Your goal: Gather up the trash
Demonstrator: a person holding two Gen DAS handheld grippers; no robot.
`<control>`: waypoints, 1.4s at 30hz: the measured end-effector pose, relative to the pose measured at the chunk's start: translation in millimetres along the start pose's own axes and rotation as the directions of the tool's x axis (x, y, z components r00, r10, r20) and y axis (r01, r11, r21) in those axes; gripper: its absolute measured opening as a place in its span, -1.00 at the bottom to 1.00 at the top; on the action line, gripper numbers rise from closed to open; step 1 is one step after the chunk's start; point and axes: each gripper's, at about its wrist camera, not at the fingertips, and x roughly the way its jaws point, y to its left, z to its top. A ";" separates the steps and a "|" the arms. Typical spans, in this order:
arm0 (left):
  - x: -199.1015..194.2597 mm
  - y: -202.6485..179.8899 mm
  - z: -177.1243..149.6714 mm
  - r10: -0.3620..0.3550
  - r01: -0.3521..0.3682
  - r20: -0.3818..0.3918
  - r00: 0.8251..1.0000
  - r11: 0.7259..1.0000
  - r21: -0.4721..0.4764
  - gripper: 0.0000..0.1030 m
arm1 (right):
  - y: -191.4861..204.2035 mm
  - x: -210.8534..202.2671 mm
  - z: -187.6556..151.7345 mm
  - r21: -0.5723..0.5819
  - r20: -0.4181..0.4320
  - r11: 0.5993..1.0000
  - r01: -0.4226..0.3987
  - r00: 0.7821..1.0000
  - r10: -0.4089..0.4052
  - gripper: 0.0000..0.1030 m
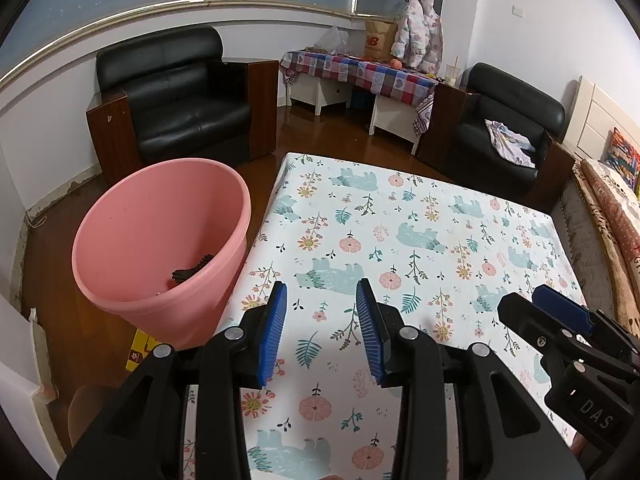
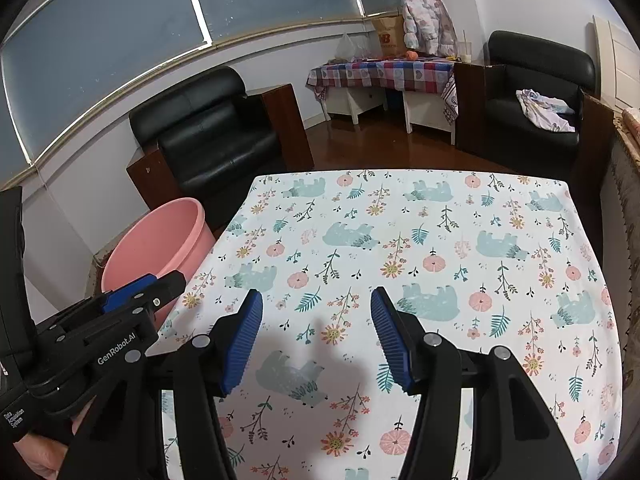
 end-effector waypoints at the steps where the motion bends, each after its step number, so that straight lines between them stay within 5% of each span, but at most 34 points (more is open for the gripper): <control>1: -0.3 -0.2 -0.3 -0.001 0.001 0.000 1.000 1.000 0.001 -0.29 | 0.0 0.0 0.0 -0.001 0.001 1.000 0.001 1.000 -0.001 0.09; 42: -4.7 -9.9 -0.8 -0.014 0.014 0.013 1.000 0.999 0.029 -0.29 | 3.5 -10.8 -3.8 -0.004 0.053 1.000 0.008 0.999 -0.008 0.09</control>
